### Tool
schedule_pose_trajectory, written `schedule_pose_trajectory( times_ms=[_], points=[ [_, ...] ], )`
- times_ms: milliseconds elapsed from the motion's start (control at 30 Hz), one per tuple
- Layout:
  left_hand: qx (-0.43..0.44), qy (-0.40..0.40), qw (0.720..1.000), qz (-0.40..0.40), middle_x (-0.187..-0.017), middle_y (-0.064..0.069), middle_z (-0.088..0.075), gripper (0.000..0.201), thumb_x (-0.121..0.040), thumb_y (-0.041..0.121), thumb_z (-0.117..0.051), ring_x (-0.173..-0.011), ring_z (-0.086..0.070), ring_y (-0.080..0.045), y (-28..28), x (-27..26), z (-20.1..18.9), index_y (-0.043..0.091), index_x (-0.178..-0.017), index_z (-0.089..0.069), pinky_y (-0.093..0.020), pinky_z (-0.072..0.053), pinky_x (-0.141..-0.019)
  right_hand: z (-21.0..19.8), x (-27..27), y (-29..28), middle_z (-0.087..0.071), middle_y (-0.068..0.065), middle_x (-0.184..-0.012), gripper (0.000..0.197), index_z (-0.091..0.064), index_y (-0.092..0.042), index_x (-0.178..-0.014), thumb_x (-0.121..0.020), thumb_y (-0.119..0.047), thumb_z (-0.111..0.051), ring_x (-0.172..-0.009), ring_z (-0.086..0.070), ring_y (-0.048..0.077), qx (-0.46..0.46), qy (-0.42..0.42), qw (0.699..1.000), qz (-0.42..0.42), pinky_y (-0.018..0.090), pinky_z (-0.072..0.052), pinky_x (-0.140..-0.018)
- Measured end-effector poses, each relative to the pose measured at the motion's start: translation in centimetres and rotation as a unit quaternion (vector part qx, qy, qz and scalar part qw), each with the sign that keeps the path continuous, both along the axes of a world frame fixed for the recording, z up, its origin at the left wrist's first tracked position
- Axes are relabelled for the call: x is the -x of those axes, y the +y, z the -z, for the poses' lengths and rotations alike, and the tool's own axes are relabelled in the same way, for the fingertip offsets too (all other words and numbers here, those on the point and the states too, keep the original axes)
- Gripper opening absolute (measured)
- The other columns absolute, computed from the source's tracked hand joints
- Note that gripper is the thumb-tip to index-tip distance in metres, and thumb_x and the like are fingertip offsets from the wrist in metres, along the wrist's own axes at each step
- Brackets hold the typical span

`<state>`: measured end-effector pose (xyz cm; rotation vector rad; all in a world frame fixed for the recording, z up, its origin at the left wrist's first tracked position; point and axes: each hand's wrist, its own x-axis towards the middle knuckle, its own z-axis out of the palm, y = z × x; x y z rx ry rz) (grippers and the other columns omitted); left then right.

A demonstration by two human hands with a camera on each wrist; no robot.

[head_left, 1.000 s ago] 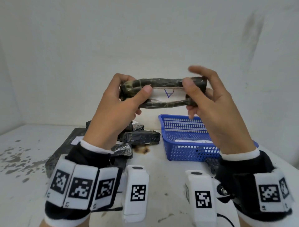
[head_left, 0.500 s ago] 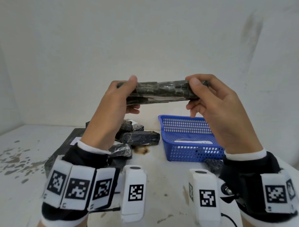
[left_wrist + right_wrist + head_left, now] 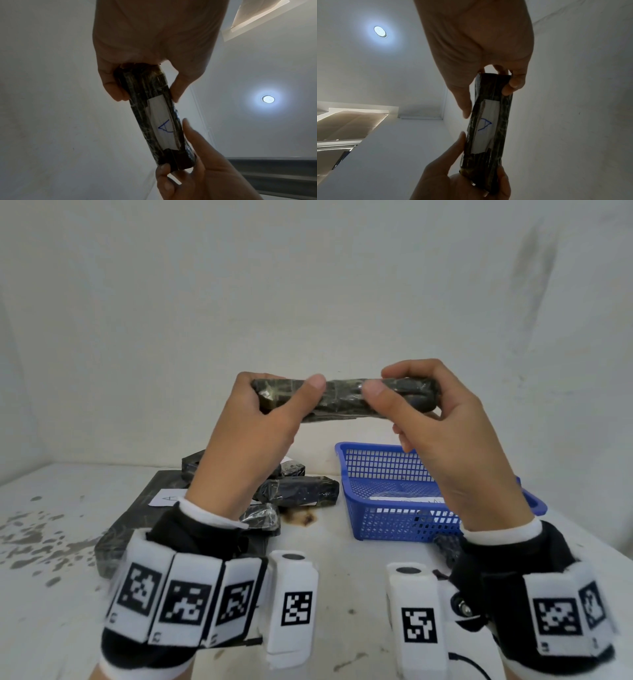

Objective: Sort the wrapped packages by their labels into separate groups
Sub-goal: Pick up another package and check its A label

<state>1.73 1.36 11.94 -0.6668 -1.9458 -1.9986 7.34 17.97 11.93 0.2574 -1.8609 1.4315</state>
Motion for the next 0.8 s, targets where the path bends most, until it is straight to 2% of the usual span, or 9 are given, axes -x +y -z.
schedule_pose_trajectory(
  times_ms=[100, 200, 267, 333, 433, 533, 600, 700, 800],
  points=[
    [0.01, 0.002, 1.0, -0.013, -0.089, 0.007, -0.066, 0.043, -0.076, 0.051, -0.075, -0.082, -0.065, -0.013, 0.19, -0.18, 0.0, 0.024, -0.103, -0.054, -0.046, -0.055, -0.087, 0.09, 0.03, -0.3, -0.065, -0.015, -0.078, 0.024, -0.065, -0.025, -0.099, -0.08, -0.029, -0.08, -0.061, -0.058, -0.001, -0.001, 0.0, 1.0, 0.003, 0.012, -0.047, -0.06],
    [0.012, -0.01, 1.0, -0.006, -0.094, 0.001, -0.069, 0.038, -0.076, 0.048, -0.073, -0.086, -0.069, -0.021, 0.16, -0.25, 0.01, 0.029, -0.1, -0.05, -0.044, -0.056, -0.083, 0.12, 0.09, -0.32, -0.069, -0.002, -0.1, 0.031, -0.064, -0.028, -0.102, -0.077, -0.031, -0.083, -0.084, -0.068, 0.011, -0.007, 0.002, 1.0, 0.016, 0.016, -0.054, -0.075],
    [0.014, -0.006, 1.0, 0.0, -0.095, 0.001, -0.068, 0.043, -0.074, 0.046, -0.075, -0.081, -0.07, -0.018, 0.11, -0.31, 0.1, 0.028, -0.106, -0.052, -0.033, -0.057, -0.072, 0.14, 0.13, -0.18, -0.066, 0.004, -0.111, 0.034, -0.064, -0.03, -0.104, -0.076, -0.028, -0.084, -0.089, -0.068, 0.009, -0.021, -0.001, 1.0, 0.024, 0.017, -0.054, -0.079],
    [0.01, 0.003, 1.0, 0.002, -0.101, 0.005, -0.066, 0.05, -0.07, 0.043, -0.079, -0.084, -0.068, -0.012, 0.05, -0.27, 0.23, 0.028, -0.112, -0.055, -0.02, -0.047, -0.067, 0.14, 0.11, -0.16, -0.064, 0.003, -0.115, 0.038, -0.064, -0.031, -0.108, -0.076, -0.025, -0.084, -0.09, -0.066, 0.004, -0.025, -0.005, 0.999, 0.021, 0.016, -0.052, -0.08],
    [0.006, 0.017, 1.0, -0.001, -0.114, 0.004, -0.063, 0.057, -0.065, 0.039, -0.084, -0.102, -0.063, -0.014, -0.1, -0.12, 0.45, 0.032, -0.115, -0.055, -0.023, -0.045, -0.077, 0.19, 0.13, -0.11, -0.063, -0.005, -0.119, 0.049, -0.061, -0.035, -0.12, -0.077, -0.032, -0.083, -0.094, -0.066, 0.005, -0.02, -0.007, 0.999, 0.027, 0.018, -0.053, -0.084],
    [0.016, 0.017, 1.0, -0.001, -0.115, 0.003, -0.064, 0.07, -0.062, 0.036, -0.087, -0.096, -0.067, -0.017, -0.17, 0.02, 0.47, 0.034, -0.121, -0.051, -0.024, -0.049, -0.077, 0.07, -0.01, 0.0, -0.065, -0.009, -0.117, 0.061, -0.055, -0.038, -0.13, -0.076, -0.034, -0.083, -0.102, -0.067, 0.006, -0.007, -0.001, 0.999, 0.036, 0.019, -0.053, -0.088],
    [0.019, 0.01, 1.0, 0.006, -0.11, 0.007, -0.065, 0.072, -0.063, 0.032, -0.087, -0.091, -0.068, -0.012, -0.12, 0.17, 0.53, 0.029, -0.125, -0.051, -0.019, -0.049, -0.074, 0.01, -0.1, 0.01, -0.066, -0.011, -0.113, 0.066, -0.052, -0.037, -0.133, -0.076, -0.032, -0.084, -0.096, -0.068, 0.002, -0.009, -0.003, 0.999, 0.034, 0.015, -0.053, -0.083],
    [0.013, 0.016, 1.0, 0.004, -0.109, 0.012, -0.061, 0.063, -0.068, 0.025, -0.084, -0.094, -0.062, -0.004, -0.24, 0.32, 0.55, 0.03, -0.121, -0.051, -0.014, -0.048, -0.075, -0.01, -0.03, -0.21, -0.065, -0.009, -0.107, 0.058, -0.053, -0.035, -0.133, -0.08, -0.037, -0.077, -0.07, -0.065, 0.002, -0.001, -0.016, 1.0, 0.009, 0.013, -0.051, -0.062],
    [0.028, 0.021, 0.999, 0.012, -0.118, 0.008, -0.06, 0.063, -0.067, 0.04, -0.082, -0.102, -0.064, -0.012, -0.51, 0.14, 0.41, 0.034, -0.12, -0.048, -0.027, -0.05, -0.091, -0.02, 0.13, -0.05, -0.063, -0.005, -0.109, 0.044, -0.055, -0.034, -0.133, -0.091, -0.036, -0.067, -0.064, -0.06, -0.002, 0.012, -0.01, 1.0, -0.01, 0.012, -0.048, -0.058]
  ],
)
